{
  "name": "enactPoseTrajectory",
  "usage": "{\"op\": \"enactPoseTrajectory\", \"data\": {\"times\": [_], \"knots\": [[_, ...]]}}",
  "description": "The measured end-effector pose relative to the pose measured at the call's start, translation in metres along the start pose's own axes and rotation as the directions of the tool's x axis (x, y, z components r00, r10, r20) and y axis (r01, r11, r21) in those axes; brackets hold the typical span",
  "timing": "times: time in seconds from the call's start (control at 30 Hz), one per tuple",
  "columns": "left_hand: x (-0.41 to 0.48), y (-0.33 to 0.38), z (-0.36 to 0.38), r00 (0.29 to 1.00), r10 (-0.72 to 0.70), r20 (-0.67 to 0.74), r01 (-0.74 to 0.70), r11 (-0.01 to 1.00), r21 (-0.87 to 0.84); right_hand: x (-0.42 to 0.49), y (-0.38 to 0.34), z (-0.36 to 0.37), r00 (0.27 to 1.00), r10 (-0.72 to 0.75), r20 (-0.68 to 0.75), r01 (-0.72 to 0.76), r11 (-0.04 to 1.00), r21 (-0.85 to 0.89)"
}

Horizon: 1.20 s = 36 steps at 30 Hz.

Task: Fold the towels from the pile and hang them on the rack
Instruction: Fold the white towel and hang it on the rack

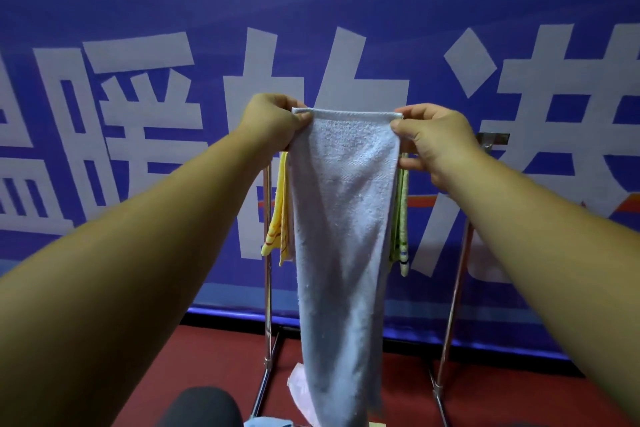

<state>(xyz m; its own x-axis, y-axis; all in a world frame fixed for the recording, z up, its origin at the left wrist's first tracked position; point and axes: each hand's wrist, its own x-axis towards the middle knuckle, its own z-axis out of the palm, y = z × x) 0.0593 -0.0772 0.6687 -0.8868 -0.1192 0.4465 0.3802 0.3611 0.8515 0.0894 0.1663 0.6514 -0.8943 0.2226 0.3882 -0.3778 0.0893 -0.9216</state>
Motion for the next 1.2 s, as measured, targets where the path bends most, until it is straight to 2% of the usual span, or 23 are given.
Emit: {"op": "enactPoseTrajectory", "data": {"times": [0.27,0.4,0.53,0.63,0.8,0.9,1.2], "knots": [[0.001,-0.041,0.023,0.993,-0.120,0.010,0.118,0.986,0.119,0.003,0.040,0.006,0.990,0.140,-0.007,-0.140,0.990,0.003],[-0.001,-0.057,0.035,0.983,-0.170,-0.070,0.178,0.973,0.146,0.004,0.058,0.012,0.983,0.182,-0.006,-0.182,0.983,-0.016],[-0.002,-0.061,0.048,0.971,-0.213,-0.110,0.229,0.962,0.152,0.001,0.069,0.017,0.986,0.165,-0.024,-0.165,0.986,-0.013],[-0.004,-0.062,0.062,0.983,-0.148,-0.105,0.166,0.967,0.195,-0.003,0.072,0.027,0.995,0.097,-0.027,-0.099,0.991,-0.088],[-0.008,-0.056,0.085,1.000,0.012,0.008,-0.014,0.961,0.275,-0.004,0.074,0.047,0.999,-0.012,-0.042,0.003,0.977,-0.214],[-0.009,-0.051,0.092,0.997,0.021,0.076,-0.047,0.932,0.360,-0.002,0.076,0.051,0.997,-0.046,-0.057,0.030,0.966,-0.259],[-0.013,-0.054,0.096,0.988,0.051,0.142,-0.089,0.956,0.278,-0.001,0.081,0.051,0.991,-0.130,-0.013,0.120,0.946,-0.300]]}}
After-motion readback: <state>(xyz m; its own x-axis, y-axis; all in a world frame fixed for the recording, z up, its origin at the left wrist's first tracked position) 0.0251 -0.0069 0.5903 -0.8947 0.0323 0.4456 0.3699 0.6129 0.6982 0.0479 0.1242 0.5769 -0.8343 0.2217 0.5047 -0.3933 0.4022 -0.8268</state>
